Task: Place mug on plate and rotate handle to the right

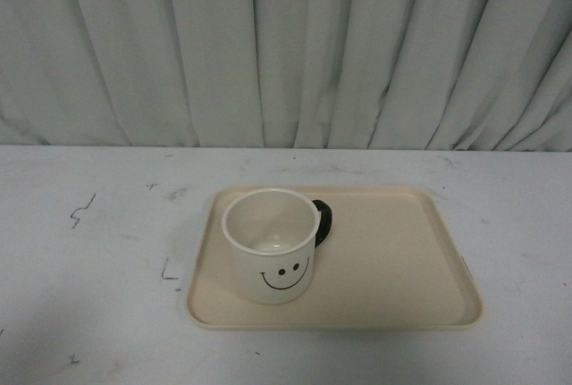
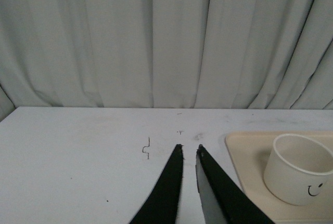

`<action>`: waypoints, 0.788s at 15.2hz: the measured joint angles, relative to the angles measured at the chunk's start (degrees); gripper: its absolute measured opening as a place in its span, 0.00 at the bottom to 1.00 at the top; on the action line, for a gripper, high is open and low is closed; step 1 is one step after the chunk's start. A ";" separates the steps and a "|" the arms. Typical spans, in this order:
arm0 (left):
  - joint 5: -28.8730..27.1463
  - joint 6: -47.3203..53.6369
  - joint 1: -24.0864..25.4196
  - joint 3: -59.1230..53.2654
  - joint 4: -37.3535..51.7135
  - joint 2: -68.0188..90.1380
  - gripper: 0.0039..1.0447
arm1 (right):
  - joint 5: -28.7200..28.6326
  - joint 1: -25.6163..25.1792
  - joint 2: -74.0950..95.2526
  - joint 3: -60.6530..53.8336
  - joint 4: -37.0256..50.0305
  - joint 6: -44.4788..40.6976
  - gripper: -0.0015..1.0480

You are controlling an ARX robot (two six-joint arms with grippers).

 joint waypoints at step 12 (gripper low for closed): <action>0.00 0.20 0.00 0.00 0.07 0.00 0.94 | -14.97 3.85 84.78 50.31 6.45 -6.99 0.94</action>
